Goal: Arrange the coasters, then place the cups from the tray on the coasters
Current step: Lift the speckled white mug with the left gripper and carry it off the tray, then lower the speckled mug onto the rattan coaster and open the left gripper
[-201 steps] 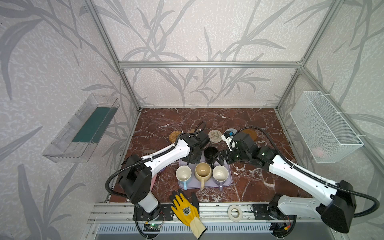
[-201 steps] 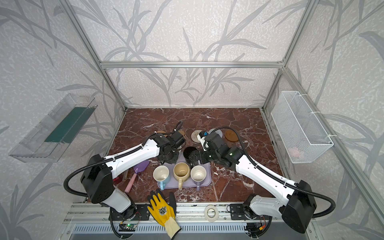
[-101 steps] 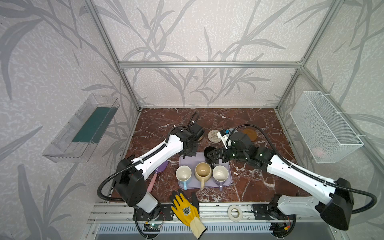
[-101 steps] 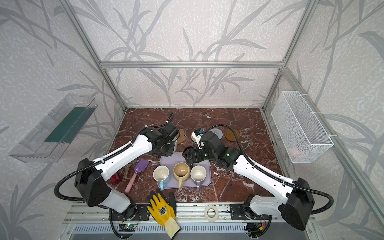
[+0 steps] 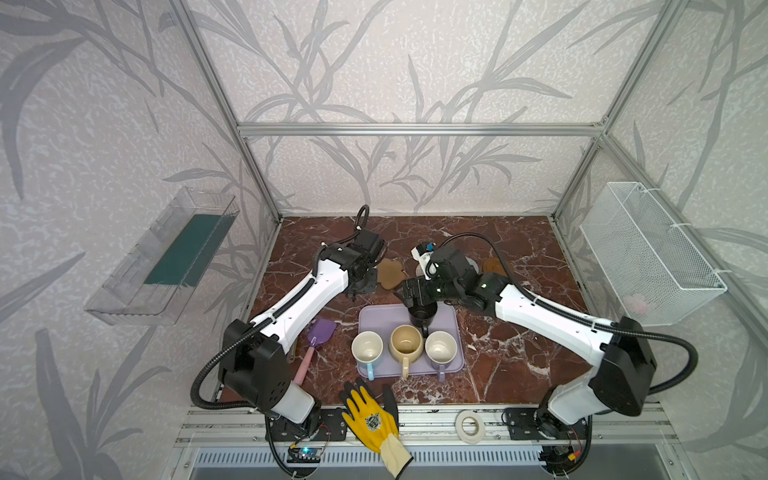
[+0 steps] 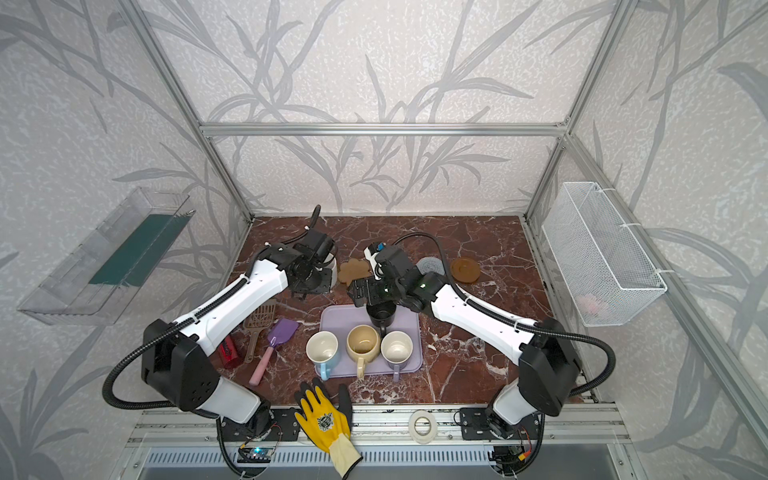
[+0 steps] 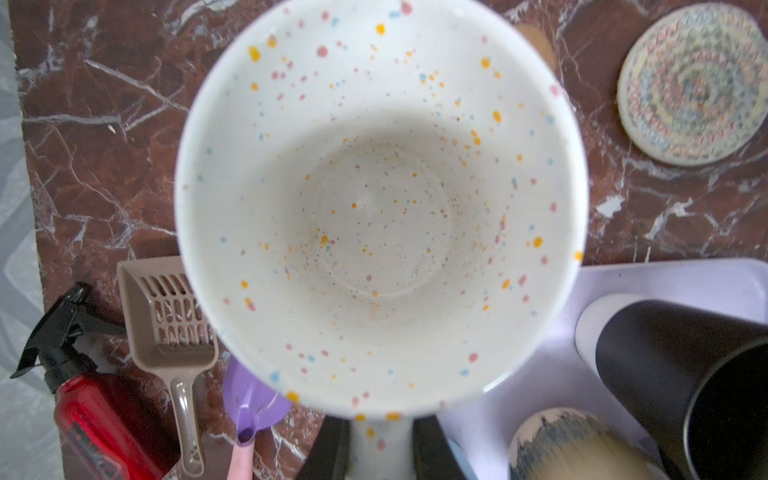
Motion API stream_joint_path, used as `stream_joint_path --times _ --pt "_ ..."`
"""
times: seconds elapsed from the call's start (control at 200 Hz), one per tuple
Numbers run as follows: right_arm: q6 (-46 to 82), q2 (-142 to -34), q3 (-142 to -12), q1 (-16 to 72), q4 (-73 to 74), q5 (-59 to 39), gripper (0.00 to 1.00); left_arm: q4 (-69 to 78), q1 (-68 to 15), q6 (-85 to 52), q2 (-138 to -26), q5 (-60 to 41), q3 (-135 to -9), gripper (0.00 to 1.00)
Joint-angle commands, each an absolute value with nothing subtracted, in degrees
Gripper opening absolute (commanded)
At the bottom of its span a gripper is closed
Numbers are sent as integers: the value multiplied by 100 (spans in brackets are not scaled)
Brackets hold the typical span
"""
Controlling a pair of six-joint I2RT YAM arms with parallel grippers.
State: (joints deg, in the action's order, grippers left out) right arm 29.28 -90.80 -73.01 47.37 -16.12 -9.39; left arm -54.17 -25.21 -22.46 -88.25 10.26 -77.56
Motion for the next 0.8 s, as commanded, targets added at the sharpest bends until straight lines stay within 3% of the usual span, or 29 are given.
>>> stream_joint_path --times 0.0,0.44,0.795 --pt "2809 -9456 -7857 4755 -1491 -871 99 -4563 -2248 -1903 -8813 1092 -7751 0" --pt "2724 -11019 -9267 4634 -1200 -1203 99 -3470 -1627 -1300 -9420 844 -7587 0" --pt "2603 -11592 -9734 4431 -1270 -1523 99 -3007 -1355 -1186 -9714 688 -7376 0"
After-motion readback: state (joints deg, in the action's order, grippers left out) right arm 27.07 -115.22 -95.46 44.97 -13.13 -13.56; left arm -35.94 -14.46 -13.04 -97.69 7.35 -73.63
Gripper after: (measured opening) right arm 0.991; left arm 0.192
